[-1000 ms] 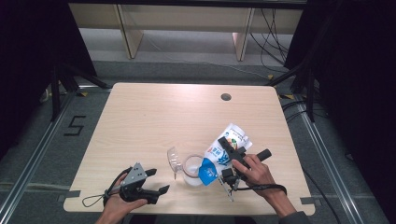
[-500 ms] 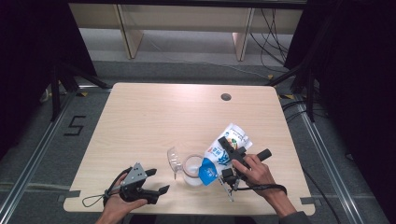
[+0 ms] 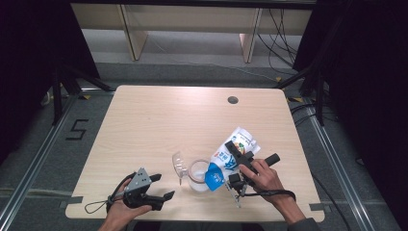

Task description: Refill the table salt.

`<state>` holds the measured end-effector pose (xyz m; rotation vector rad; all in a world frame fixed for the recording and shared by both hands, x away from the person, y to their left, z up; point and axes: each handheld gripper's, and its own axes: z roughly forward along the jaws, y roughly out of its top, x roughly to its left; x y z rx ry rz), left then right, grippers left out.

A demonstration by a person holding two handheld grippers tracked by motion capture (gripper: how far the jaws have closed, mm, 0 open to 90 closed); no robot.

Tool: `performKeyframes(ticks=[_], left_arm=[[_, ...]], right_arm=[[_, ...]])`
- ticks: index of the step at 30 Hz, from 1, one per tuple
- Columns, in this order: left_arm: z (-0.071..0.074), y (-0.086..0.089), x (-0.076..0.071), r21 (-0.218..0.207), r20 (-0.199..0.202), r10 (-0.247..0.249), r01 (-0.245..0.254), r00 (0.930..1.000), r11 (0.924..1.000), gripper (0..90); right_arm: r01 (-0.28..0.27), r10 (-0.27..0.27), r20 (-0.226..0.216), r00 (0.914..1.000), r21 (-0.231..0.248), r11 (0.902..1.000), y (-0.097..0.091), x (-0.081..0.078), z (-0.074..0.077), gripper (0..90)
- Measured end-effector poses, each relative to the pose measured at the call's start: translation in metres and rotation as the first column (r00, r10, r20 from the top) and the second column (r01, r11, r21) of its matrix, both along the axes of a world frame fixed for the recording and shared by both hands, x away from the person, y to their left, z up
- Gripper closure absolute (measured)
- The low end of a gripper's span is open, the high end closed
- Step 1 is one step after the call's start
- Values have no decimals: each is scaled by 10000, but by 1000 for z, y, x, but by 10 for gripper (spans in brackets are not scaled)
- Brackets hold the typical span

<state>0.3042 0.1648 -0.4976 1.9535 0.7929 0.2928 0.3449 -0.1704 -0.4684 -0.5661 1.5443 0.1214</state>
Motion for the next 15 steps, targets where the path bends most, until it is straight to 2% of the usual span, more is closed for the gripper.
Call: performKeyframes(ticks=[1, 2, 5, 6, 10, 12, 13, 15], left_arm=[[0, 0, 0, -3, -2, 1, -1, 10000, 10000, 211], [0, 0, 0, 1, 0, 3, -3, 10000, 10000, 211], [0, 0, 0, 2, 3, -6, 6, 10000, 10000, 211], [0, 0, 0, 3, 5, -4, 4, 10000, 10000, 211], [0, 0, 0, -7, 2, 3, -3, 10000, 10000, 211], [0, 0, 0, 5, 3, -11, 11, 10000, 10000, 211], [0, 0, 0, 6, 5, -13, 13, 10000, 10000, 211], [0, 0, 0, 29, -13, 14, -14, 10000, 10000, 212]], right_arm=[[43, -43, 67, 10000, 22, 10000, 0, -1, 0, 626], [128, -125, -140, 9998, 176, 9998, -1, 0, -2, 626], [26, -26, 4, 10000, -47, 10000, 0, 0, 0, 627], [158, -156, -150, 9998, 133, 9998, -1, -1, -2, 627], [118, -115, -132, 9998, 189, 9998, -1, 0, -2, 628], [122, -120, -117, 9999, 177, 9998, -1, 0, -1, 629], [32, -32, 13, 10000, 4, 10000, 0, 0, 0, 629], [158, -157, -106, 9998, 181, 9997, -1, -1, -1, 629]])
